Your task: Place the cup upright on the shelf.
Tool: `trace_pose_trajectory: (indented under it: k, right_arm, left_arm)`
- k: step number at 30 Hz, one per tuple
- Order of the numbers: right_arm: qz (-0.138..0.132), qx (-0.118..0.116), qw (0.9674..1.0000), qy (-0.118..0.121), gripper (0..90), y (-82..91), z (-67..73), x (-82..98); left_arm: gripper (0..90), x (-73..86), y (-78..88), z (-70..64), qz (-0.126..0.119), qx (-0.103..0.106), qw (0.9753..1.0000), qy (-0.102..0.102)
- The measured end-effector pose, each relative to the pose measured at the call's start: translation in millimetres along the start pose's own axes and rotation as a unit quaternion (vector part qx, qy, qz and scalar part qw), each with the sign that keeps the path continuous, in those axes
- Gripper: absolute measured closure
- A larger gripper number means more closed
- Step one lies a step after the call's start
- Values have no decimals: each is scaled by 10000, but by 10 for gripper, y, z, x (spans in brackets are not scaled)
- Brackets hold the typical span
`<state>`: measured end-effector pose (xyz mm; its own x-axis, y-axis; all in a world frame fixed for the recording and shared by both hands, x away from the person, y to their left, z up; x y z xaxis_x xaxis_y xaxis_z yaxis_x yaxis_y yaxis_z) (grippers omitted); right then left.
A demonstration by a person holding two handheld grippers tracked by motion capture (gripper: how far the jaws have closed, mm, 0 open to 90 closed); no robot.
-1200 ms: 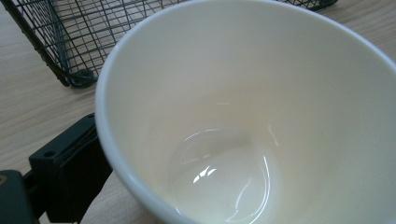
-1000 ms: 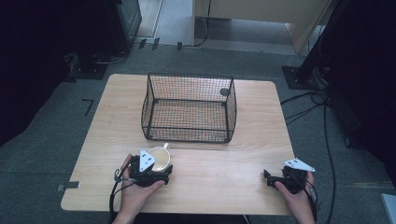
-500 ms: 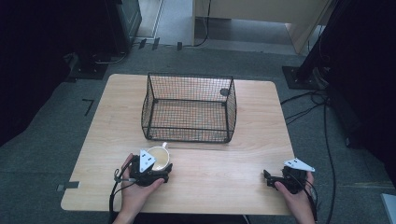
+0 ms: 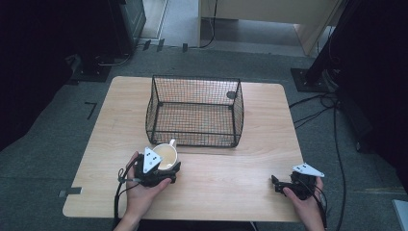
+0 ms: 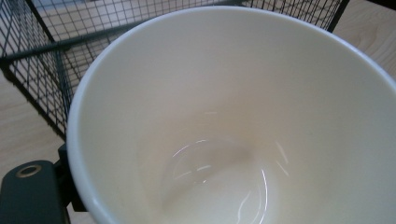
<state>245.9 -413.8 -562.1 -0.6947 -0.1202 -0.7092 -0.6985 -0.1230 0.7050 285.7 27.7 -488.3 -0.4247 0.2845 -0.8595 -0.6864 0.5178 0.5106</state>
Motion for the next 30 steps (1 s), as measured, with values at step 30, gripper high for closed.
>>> trace_pose_trajectory:
  k: [30]
  right_arm:
    - [-10,-65,10000,71,0,0,12,0]
  left_arm:
    - [94,-959,-250,45,-274,139,9994,-138]
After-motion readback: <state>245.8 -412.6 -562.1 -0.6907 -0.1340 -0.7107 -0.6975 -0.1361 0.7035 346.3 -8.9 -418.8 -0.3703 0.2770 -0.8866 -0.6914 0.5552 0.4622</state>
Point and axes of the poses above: each handheld gripper's, and its own axes: y roughly backward along the jaws, x roughly out of its underside, z roughly to its left, the point moved 5 cm from there along -y, roughly forward along the jaws, and after that the axes turned 2 degrees about x, right-handed, at the moved point
